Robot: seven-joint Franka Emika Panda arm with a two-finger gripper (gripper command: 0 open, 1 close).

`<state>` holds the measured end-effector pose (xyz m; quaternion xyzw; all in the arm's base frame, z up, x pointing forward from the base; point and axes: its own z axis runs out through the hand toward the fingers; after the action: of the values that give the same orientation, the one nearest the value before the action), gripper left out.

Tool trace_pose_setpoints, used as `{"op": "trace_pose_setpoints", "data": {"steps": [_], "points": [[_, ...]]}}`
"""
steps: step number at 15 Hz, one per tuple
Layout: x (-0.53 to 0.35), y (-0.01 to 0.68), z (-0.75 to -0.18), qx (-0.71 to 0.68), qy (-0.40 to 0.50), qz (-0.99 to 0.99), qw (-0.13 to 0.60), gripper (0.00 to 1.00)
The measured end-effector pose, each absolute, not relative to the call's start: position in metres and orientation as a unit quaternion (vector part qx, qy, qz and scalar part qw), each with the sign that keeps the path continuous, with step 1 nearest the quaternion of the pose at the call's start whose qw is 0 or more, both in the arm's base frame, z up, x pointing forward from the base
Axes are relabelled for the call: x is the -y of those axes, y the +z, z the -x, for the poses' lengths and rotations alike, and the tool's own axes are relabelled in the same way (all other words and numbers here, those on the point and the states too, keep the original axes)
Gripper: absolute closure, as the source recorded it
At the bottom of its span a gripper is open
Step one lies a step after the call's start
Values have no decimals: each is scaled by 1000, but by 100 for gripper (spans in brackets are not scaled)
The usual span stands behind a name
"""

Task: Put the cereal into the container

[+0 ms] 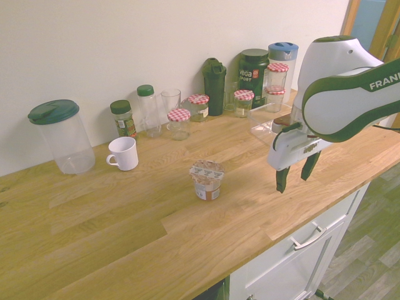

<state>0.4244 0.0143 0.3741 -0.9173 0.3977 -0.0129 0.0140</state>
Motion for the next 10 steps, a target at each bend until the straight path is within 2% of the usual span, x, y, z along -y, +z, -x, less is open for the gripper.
{"op": "trace_pose_setpoints", "data": {"steps": [4, 10], "points": [[-25, 378, -428, -400, -25, 916, 26, 0], [-95, 383, -438, -357, -70, 929, 69, 0]]}}
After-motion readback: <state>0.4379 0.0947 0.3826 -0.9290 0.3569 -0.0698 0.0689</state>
